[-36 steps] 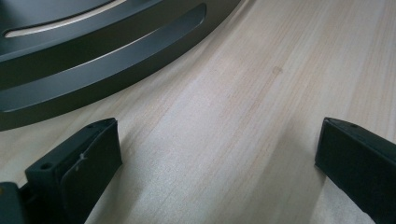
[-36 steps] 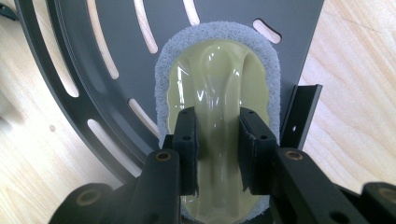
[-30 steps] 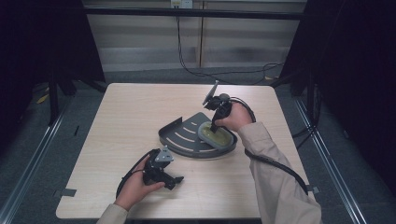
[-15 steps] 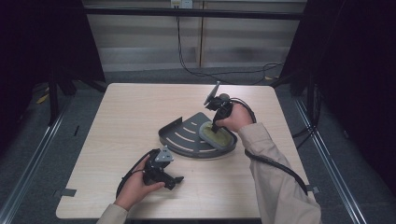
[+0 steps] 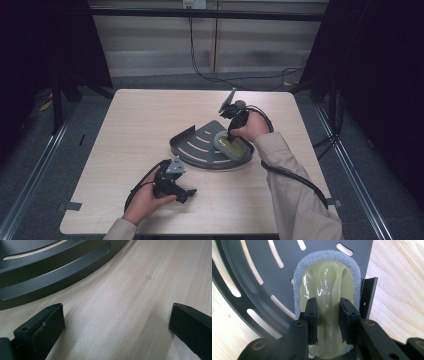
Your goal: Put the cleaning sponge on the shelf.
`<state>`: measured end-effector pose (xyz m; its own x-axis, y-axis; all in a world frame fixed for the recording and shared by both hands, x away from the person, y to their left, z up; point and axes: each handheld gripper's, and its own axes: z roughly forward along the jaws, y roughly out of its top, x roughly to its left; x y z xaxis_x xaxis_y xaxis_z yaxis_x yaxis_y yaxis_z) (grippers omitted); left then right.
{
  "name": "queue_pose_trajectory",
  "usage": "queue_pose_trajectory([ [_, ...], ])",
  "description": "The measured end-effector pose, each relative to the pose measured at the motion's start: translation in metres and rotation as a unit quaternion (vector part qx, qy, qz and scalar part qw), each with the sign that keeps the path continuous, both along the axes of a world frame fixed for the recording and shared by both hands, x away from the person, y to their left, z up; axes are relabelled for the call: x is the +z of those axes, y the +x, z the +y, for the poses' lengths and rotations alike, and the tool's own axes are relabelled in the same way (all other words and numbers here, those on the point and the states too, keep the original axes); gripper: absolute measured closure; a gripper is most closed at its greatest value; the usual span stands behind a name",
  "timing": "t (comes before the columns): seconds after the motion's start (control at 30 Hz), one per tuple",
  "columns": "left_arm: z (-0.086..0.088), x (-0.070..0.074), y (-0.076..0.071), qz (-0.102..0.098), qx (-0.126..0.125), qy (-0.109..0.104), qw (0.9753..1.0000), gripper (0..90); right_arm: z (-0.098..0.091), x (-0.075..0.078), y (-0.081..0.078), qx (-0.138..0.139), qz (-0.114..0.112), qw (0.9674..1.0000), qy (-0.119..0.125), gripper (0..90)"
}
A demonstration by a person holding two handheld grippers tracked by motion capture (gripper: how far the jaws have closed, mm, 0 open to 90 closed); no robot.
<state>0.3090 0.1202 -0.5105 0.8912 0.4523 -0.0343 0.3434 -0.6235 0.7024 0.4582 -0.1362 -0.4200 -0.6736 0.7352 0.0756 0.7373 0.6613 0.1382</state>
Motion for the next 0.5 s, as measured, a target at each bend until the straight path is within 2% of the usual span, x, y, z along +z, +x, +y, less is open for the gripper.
queue_pose_trajectory([
  [0.5,0.0,0.0,0.0,0.0,0.0,-0.001,1.0,0.0,-0.0012,0.0022,-0.001,0.001,-0.012,0.9999,-0.001,67.7],
])
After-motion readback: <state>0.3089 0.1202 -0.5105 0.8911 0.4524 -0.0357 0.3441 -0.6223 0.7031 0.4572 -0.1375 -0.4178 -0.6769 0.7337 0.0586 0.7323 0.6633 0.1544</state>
